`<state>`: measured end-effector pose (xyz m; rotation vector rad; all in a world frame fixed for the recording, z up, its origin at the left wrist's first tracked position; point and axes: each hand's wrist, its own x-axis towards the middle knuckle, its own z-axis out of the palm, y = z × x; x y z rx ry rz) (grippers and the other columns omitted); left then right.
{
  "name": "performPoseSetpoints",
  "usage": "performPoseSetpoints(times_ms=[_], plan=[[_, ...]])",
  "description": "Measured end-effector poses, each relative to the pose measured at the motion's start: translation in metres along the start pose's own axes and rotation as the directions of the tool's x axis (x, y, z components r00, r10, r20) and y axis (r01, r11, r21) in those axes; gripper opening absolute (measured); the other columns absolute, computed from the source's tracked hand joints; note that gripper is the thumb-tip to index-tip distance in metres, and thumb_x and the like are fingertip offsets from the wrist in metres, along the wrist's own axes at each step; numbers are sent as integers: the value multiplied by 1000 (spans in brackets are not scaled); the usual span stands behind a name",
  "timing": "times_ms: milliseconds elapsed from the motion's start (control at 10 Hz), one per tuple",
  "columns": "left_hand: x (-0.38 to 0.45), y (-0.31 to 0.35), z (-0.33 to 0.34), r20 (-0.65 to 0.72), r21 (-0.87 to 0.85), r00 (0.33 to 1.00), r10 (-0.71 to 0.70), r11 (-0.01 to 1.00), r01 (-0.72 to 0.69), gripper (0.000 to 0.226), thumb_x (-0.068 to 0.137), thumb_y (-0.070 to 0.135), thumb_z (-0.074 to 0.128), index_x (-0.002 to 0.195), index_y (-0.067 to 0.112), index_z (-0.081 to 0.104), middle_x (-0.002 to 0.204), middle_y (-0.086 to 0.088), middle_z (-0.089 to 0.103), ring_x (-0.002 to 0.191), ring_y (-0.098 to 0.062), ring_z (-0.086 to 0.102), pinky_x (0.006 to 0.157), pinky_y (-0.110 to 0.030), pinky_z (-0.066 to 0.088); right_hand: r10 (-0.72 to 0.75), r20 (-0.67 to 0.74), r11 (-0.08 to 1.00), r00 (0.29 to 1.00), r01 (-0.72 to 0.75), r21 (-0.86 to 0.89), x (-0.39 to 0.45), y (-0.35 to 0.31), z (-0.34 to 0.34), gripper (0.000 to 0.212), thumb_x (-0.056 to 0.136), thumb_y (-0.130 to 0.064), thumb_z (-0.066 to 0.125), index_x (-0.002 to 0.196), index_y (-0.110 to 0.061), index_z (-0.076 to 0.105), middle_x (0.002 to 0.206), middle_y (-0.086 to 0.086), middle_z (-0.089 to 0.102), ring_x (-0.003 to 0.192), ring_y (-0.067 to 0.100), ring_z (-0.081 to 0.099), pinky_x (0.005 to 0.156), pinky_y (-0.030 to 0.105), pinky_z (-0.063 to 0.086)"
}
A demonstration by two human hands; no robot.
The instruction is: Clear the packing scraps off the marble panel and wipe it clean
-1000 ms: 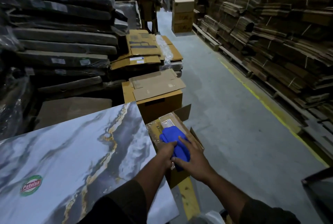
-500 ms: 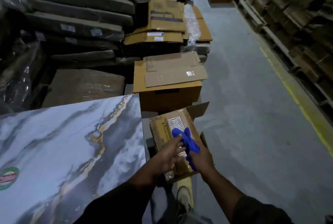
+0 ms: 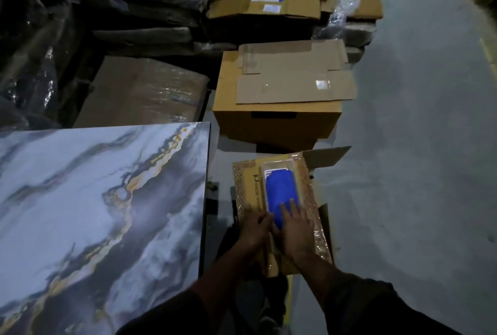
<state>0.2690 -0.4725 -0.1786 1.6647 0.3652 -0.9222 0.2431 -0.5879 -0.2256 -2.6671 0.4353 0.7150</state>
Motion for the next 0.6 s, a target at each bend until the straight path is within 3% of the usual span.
performPoseSetpoints(times_ms=[100, 200, 300, 400, 500, 600], plan=[[-4, -6, -4, -11, -25, 999, -42, 999, 42, 20, 108, 27, 45, 104, 18, 62, 104, -6, 67, 92, -17, 65, 70, -27, 51, -25, 130, 998, 991, 31, -45, 5, 6, 21, 67, 101, -34, 52, 158, -16, 22, 167, 10, 21, 151, 30, 25, 121, 44, 27], [-9, -6, -5, -22, -9, 999, -34, 999, 34, 13, 108, 32, 46, 109, 30, 58, 116, 1, 62, 104, -12, 62, 75, -28, 50, 6, 201, 1000, 980, -6, -1, 7, 7, 23, 60, 98, -31, 58, 150, -13, 35, 158, 10, 35, 143, 29, 35, 118, 43, 34], [-21, 3, -5, -55, 29, 998, 35, 999, -34, 15, 107, 28, 47, 113, 24, 61, 114, 0, 65, 103, -12, 65, 79, -25, 55, -8, 119, 994, 993, -5, 109, 3, -3, 8, 59, 101, -29, 53, 154, -13, 32, 162, 9, 30, 147, 28, 31, 121, 42, 30], [-46, 27, -9, -120, 132, 977, 179, 978, -163, 13, 107, 18, 49, 104, 26, 59, 103, 6, 65, 86, 9, 62, 67, -3, 46, 7, -47, 970, 999, 5, 242, -11, -22, -23, 55, 102, -27, 51, 153, -14, 36, 159, 8, 38, 146, 25, 33, 119, 40, 34], [-65, 49, -19, -141, 193, 941, 307, 941, -277, 14, 105, 17, 53, 113, 23, 62, 105, 6, 68, 85, 12, 62, 70, -2, 43, -8, -199, 932, 980, 79, 355, -32, -50, -51, 52, 101, -24, 55, 150, -15, 41, 153, 5, 45, 142, 24, 38, 117, 39, 35], [-90, 62, -40, -190, 200, 887, 420, 901, -384, 26, 104, 24, 56, 129, 18, 59, 113, 9, 65, 102, -2, 64, 77, -2, 43, -46, -351, 904, 935, 189, 383, -56, -82, -67, 44, 98, -24, 60, 141, -20, 51, 138, 2, 55, 131, 23, 47, 108, 37, 43]])
